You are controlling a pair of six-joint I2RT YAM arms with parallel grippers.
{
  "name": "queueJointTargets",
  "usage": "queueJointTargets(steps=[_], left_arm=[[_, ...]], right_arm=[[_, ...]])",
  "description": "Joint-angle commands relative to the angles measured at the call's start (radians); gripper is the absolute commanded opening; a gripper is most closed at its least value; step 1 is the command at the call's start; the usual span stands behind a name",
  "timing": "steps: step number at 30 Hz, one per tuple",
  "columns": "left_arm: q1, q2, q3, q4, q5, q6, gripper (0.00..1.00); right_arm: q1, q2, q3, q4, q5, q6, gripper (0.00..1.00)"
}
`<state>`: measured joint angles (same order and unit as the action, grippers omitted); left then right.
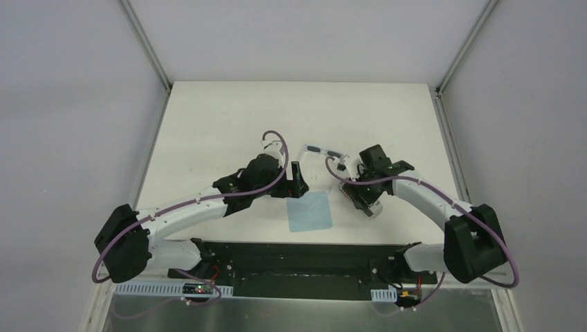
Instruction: Organize the sunglasses
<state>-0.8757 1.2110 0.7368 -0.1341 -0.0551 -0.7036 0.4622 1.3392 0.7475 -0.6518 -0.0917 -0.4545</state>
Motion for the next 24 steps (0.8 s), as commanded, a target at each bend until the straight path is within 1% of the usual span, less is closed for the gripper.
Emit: queueJointTargets(steps=[1, 2, 3, 5, 6, 8, 10, 12, 15, 19, 24], left_arm=[[0.004, -0.060, -0.013, 0.069, -0.050, -0.013, 0.85], [0.004, -0.082, -0.026, 0.101, -0.058, -0.011, 0.86], [0.004, -0.102, -0.039, 0.144, -0.061, -0.003, 0.86], [0.003, -0.139, -0.058, 0.253, -0.034, 0.035, 0.86], [0.004, -0.153, -0.064, 0.308, -0.012, 0.057, 0.86], [0.003, -0.169, -0.062, 0.393, 0.037, 0.104, 0.86], [0.003, -0.172, -0.048, 0.452, 0.092, 0.146, 0.86], [0.003, -0.164, -0.033, 0.502, 0.152, 0.157, 0.87], [-0.001, -0.144, -0.036, 0.602, 0.204, 0.141, 0.88], [-0.007, -0.105, -0.018, 0.642, 0.216, 0.125, 0.88], [-0.015, -0.056, -0.013, 0.668, 0.287, 0.105, 0.86]], right_arm=[[-0.015, -0.135, 0.220, -0.098, -0.195, -0.007, 0.46], [-0.043, -0.125, 0.283, -0.164, -0.316, -0.023, 0.45], [-0.080, -0.110, 0.332, -0.221, -0.470, -0.039, 0.44], [-0.163, -0.091, 0.381, -0.319, -0.774, -0.095, 0.42], [-0.183, -0.075, 0.400, -0.366, -0.890, -0.135, 0.42], [-0.189, -0.011, 0.454, -0.532, -1.052, -0.260, 0.42], [-0.189, 0.094, 0.532, -0.764, -1.194, -0.445, 0.42], [-0.187, 0.158, 0.551, -0.805, -1.273, -0.405, 0.41], [-0.174, 0.149, 0.524, -0.806, -1.357, -0.445, 0.43], [-0.155, 0.147, 0.530, -0.804, -1.373, -0.433, 0.43], [-0.155, 0.123, 0.512, -0.804, -1.371, -0.428, 0.45]])
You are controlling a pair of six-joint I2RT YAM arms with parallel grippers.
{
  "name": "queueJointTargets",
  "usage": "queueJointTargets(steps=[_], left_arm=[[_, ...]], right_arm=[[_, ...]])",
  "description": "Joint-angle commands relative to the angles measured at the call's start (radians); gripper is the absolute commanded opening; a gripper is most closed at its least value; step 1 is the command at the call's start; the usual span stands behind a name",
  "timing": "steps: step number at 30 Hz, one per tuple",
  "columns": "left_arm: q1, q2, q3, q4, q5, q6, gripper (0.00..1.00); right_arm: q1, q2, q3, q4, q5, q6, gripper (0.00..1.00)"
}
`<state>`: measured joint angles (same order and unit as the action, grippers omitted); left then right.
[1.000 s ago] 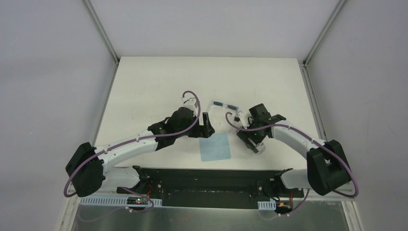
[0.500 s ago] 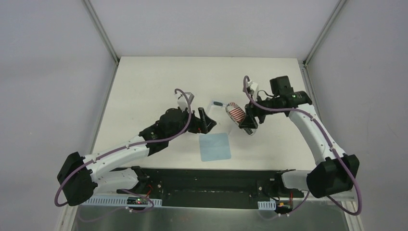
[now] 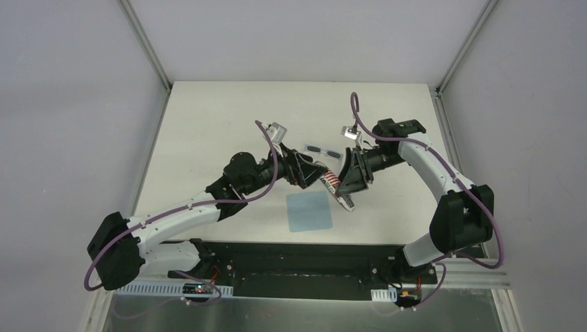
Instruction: Organize the sunglasses
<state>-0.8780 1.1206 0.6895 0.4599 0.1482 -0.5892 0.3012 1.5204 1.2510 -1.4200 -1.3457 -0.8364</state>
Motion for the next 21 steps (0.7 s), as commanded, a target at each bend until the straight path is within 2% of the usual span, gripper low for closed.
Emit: queueJointTargets(steps=[1, 6, 14, 21], left_arm=[[-0.018, 0.044, 0.032, 0.080, 0.097, -0.016, 0.85], [-0.021, 0.057, -0.004, 0.152, 0.141, -0.076, 0.82], [-0.022, 0.052, -0.027, 0.173, 0.189, -0.122, 0.78], [-0.021, 0.065, -0.067, 0.246, 0.213, -0.133, 0.46]], right_arm=[[0.007, -0.058, 0.005, -0.036, -0.116, -0.048, 0.45], [-0.005, -0.052, 0.002, -0.036, -0.124, -0.056, 0.46], [-0.041, -0.040, -0.002, -0.034, -0.149, -0.062, 0.46], [-0.066, -0.052, -0.029, -0.030, -0.179, -0.061, 0.45]])
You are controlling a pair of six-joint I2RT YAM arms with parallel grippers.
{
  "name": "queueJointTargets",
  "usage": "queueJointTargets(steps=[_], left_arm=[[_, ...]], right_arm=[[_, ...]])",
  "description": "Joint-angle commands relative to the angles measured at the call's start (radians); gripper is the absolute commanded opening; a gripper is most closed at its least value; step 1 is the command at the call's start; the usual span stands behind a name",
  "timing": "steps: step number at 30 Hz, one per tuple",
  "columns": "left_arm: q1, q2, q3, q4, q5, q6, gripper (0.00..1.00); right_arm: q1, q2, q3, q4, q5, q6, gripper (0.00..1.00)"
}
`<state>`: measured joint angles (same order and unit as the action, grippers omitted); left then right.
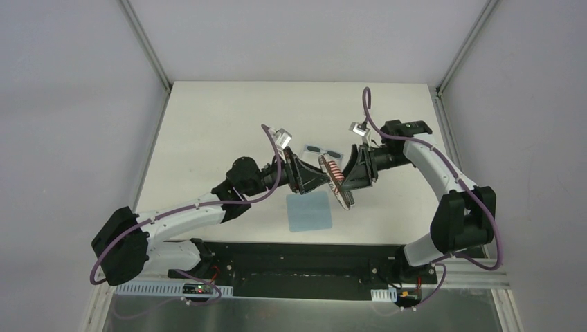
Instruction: Organize the sunglasses
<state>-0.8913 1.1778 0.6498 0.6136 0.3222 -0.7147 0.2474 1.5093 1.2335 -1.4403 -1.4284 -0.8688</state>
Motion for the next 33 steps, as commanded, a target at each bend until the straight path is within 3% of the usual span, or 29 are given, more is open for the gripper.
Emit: queueJointTargets(steps=[1, 6, 8, 14, 15, 22, 28, 33], left_arm=[[-0.008, 0.011, -0.032, 0.104, 0.038, -0.010, 0.44], [-0.006, 0.026, -0.047, 0.130, 0.054, 0.004, 0.15], [-0.005, 0.022, -0.048, 0.079, 0.030, 0.021, 0.13], [-0.014, -0.009, -0.083, 0.215, 0.037, -0.059, 0.97], [-0.019, -0.010, -0.077, 0.214, 0.019, -0.059, 0.99], [-0.036, 0.111, 0.006, 0.296, 0.008, -0.093, 0.98], [-0.036, 0.204, 0.006, 0.372, -0.045, -0.169, 0.82], [-0.036, 0.220, -0.030, 0.450, -0.018, -0.194, 0.65]], right_arm=[[-0.013, -0.042, -0.014, -0.009, -0.098, -0.030, 0.45], [-0.024, -0.054, -0.027, 0.002, -0.119, -0.005, 0.44], [-0.028, -0.063, -0.033, 0.011, -0.115, -0.008, 0.41], [-0.042, -0.091, -0.063, 0.087, -0.095, 0.053, 0.35], [-0.044, -0.093, -0.069, 0.096, -0.098, 0.063, 0.34], [-0.046, -0.098, -0.084, 0.132, -0.107, 0.100, 0.31], [-0.046, -0.122, -0.099, 0.157, -0.112, 0.124, 0.29], [-0.058, -0.151, -0.139, 0.268, -0.163, 0.268, 0.28]])
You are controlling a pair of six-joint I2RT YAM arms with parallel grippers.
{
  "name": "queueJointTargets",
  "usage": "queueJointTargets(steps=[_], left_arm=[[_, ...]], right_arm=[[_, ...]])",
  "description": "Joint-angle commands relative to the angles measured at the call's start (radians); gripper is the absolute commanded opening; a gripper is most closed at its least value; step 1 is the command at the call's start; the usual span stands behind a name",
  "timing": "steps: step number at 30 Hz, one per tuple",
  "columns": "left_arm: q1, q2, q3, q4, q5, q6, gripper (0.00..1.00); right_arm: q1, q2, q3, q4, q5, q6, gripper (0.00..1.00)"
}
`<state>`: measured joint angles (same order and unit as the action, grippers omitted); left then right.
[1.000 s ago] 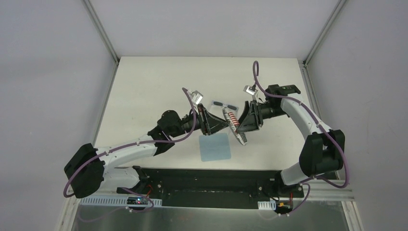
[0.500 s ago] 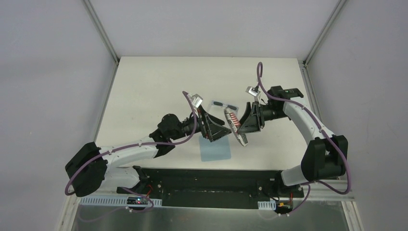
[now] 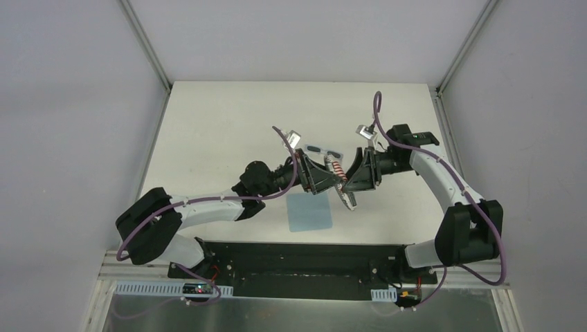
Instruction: Organize the sunglasses
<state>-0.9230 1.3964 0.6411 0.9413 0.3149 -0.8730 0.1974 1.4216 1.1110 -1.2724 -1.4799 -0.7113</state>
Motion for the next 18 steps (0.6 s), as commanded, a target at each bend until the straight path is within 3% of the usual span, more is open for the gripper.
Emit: queueJointTargets(steps=[1, 5, 18], left_arm=[[-0.002, -0.004, -0.029, 0.125, -0.005, -0.031, 0.62], [0.017, -0.046, -0.088, 0.077, -0.009, 0.010, 0.57], [0.049, -0.050, -0.159, 0.041, -0.065, 0.036, 0.56]], right_arm=[[-0.012, -0.066, -0.025, 0.130, -0.127, 0.145, 0.28], [-0.028, -0.081, -0.056, 0.265, -0.178, 0.298, 0.26], [-0.077, -0.068, -0.053, 0.270, -0.178, 0.332, 0.16]])
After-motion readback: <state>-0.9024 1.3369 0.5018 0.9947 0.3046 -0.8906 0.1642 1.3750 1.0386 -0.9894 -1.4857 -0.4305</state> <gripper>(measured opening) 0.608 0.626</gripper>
